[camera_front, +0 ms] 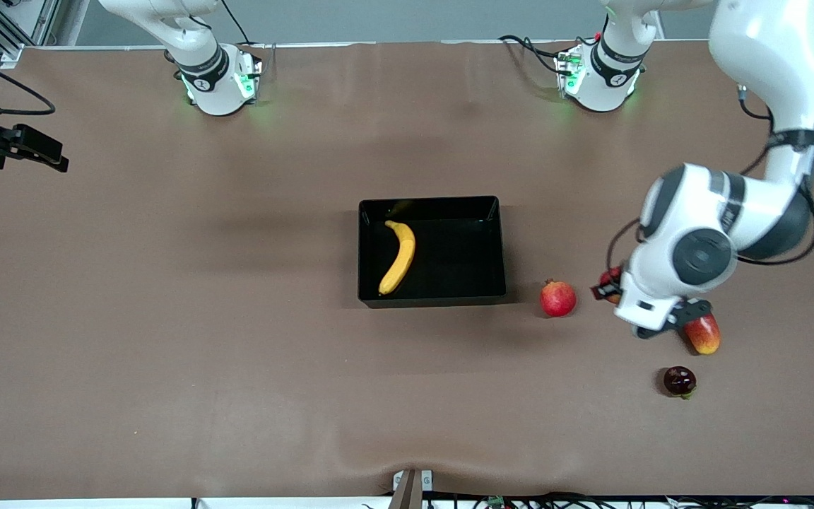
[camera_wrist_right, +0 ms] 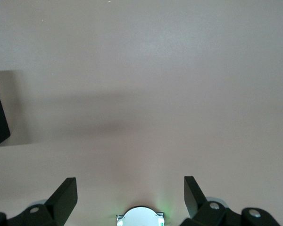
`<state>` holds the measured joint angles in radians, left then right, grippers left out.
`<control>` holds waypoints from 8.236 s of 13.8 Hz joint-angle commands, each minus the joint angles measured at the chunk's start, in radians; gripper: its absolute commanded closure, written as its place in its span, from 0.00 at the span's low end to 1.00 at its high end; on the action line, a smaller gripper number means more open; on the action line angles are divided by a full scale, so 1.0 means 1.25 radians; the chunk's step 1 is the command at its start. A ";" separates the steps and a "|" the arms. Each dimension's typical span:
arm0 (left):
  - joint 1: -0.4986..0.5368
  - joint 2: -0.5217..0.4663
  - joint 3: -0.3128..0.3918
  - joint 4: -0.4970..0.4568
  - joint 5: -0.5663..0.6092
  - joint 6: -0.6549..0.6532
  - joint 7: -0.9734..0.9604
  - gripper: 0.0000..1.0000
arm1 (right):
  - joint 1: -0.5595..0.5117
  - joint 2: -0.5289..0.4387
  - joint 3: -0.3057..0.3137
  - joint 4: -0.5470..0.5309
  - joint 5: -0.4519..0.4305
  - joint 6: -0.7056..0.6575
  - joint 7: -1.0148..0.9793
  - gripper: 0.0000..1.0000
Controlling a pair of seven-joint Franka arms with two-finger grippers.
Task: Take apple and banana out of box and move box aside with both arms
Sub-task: 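Carry the apple beside the mango and lower it onto the table, then open the left gripper and move it to the banana in the box, then grasp the banana with the left gripper while the right gripper approaches the box, then lift the banana out and set it beside the red apple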
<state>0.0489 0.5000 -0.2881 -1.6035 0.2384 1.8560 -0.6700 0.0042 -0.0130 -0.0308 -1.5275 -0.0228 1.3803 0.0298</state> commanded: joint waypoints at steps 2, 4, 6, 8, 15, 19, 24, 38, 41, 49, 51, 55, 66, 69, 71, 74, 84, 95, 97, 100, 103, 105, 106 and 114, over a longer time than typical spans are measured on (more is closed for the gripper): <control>0.096 0.027 -0.009 -0.094 0.044 0.119 0.067 1.00 | -0.031 -0.008 0.004 -0.002 0.015 -0.001 0.009 0.00; 0.119 0.032 -0.009 -0.161 0.104 0.201 0.067 1.00 | -0.044 -0.013 0.005 0.000 0.015 -0.005 0.009 0.00; 0.146 0.033 -0.009 -0.204 0.131 0.262 0.068 1.00 | -0.039 -0.014 0.007 0.005 0.015 -0.003 0.010 0.00; 0.149 0.042 -0.009 -0.214 0.144 0.268 0.068 1.00 | -0.033 -0.012 0.012 0.005 0.015 0.004 0.030 0.00; 0.144 0.024 -0.017 -0.194 0.153 0.257 0.064 0.00 | 0.050 -0.006 0.012 0.010 0.015 0.002 0.074 0.00; 0.142 -0.050 -0.134 -0.165 0.139 0.179 0.050 0.00 | 0.070 -0.004 0.011 0.005 0.015 -0.013 0.080 0.00; 0.092 -0.023 -0.345 -0.109 0.143 0.118 0.029 0.00 | 0.070 -0.004 0.011 0.005 0.015 -0.035 0.090 0.00; -0.397 0.288 -0.196 0.139 0.188 0.291 -0.003 0.00 | 0.074 0.004 0.011 0.000 0.054 -0.028 0.124 0.00; -0.444 0.293 -0.129 0.138 0.186 0.317 -0.004 0.00 | 0.081 0.004 0.011 -0.002 0.066 -0.027 0.153 0.00; -0.451 0.330 -0.127 0.137 0.190 0.336 -0.094 0.00 | 0.158 0.002 0.012 0.002 0.071 -0.011 0.270 0.00; -0.451 0.333 -0.127 0.134 0.190 0.338 -0.094 0.00 | 0.199 0.003 0.011 -0.001 0.070 0.010 0.323 0.00; -0.469 0.346 -0.112 0.137 0.189 0.338 -0.123 0.00 | 0.262 0.021 0.011 -0.016 0.070 0.056 0.395 0.00; -0.477 0.355 -0.100 0.138 0.191 0.360 -0.114 1.00 | 0.333 0.012 0.011 -0.232 0.070 0.323 0.186 0.00; -0.477 0.313 -0.100 0.138 0.192 0.350 -0.116 1.00 | 0.362 0.002 0.011 -0.295 0.070 0.400 0.186 0.00; -0.471 0.289 -0.102 0.138 0.191 0.314 -0.117 1.00 | 0.375 -0.007 0.011 -0.346 0.070 0.486 0.186 0.00; -0.469 0.241 -0.107 0.138 0.184 0.270 -0.119 1.00 | 0.389 0.003 0.010 -0.367 0.070 0.580 0.186 0.00; -0.319 0.028 -0.108 0.130 0.082 0.064 -0.093 1.00 | 0.397 0.079 0.011 -0.474 0.070 0.806 0.198 0.00; 0.038 0.055 -0.107 0.017 0.047 0.125 0.145 1.00 | 0.514 0.182 0.010 -0.527 0.070 1.073 0.356 0.00; 0.083 0.080 -0.107 -0.015 0.050 0.189 0.198 1.00 | 0.532 0.208 0.010 -0.524 0.069 1.105 0.370 0.00; 0.136 0.125 -0.107 -0.027 0.050 0.238 0.296 1.00 | 0.545 0.247 0.009 -0.505 0.055 1.127 0.369 0.00; 0.147 0.157 -0.107 -0.027 0.047 0.265 0.310 1.00 | 0.551 0.278 0.009 -0.500 0.054 1.129 0.364 0.00; 0.140 0.163 -0.107 -0.025 0.042 0.269 0.310 1.00 | 0.562 0.307 0.009 -0.484 0.053 1.135 0.364 0.00; 0.140 0.167 -0.107 -0.025 0.042 0.272 0.310 0.88 | 0.565 0.321 0.009 -0.478 0.053 1.154 0.364 0.00; 0.140 0.155 -0.111 -0.023 0.042 0.263 0.310 0.00 | 0.589 0.402 0.009 -0.476 0.053 1.267 0.352 1.00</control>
<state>0.2184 0.7165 -0.4196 -1.6258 0.3102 2.1895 -0.2950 0.7307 0.4902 -0.0093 -2.1396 0.0542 2.9669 0.4695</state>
